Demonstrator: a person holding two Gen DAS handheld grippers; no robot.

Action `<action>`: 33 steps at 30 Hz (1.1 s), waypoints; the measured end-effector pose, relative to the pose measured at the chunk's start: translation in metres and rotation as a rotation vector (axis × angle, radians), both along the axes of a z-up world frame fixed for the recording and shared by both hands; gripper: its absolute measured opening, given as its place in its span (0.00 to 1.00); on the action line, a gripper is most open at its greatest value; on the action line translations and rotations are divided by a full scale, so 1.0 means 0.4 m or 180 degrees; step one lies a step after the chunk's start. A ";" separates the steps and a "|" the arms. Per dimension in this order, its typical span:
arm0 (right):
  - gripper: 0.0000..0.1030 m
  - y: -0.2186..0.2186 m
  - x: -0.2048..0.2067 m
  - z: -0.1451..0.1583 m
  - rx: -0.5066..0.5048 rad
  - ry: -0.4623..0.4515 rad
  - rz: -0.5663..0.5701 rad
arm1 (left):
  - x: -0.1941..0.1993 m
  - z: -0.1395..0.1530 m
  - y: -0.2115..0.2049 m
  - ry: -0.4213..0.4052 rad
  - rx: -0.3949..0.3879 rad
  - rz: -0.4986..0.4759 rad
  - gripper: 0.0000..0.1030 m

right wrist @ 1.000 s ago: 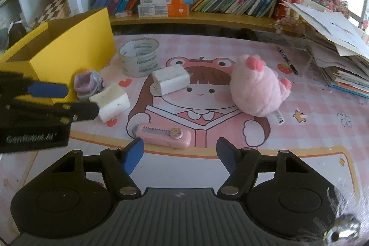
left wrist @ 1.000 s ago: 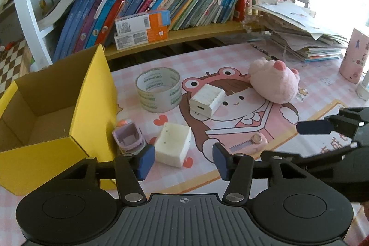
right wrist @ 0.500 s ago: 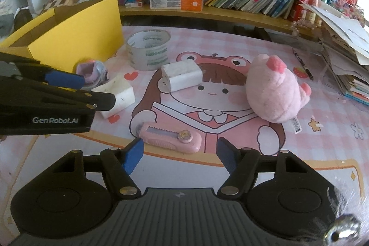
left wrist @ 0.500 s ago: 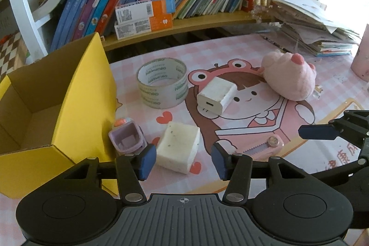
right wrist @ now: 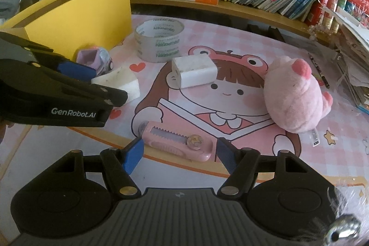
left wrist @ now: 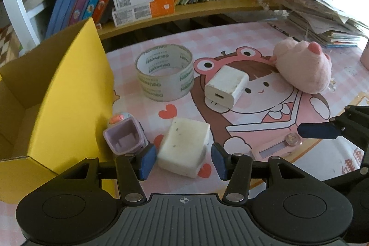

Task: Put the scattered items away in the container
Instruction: 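Close left tool on white sponge while right tool grasps pink box cutter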

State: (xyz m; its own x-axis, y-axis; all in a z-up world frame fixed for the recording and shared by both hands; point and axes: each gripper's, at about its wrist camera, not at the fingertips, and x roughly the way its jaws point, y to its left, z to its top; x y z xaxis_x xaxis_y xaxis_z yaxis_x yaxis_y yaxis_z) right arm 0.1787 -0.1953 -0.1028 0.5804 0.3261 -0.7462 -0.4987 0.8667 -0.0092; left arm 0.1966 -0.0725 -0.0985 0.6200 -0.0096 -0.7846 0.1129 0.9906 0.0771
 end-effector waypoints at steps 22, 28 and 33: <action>0.35 0.007 0.000 -0.002 0.0048 0.0007 0.0115 | 0.020 -0.029 0.012 0.0061 -0.0077 -0.0036 0.42; 0.27 0.007 -0.013 0.004 0.0007 0.0045 0.0174 | 0.015 -0.026 0.015 0.0065 -0.0099 -0.0032 0.38; 0.31 0.010 -0.020 0.007 0.0022 0.0080 0.0219 | 0.011 -0.024 0.016 0.0070 -0.0112 -0.0031 0.38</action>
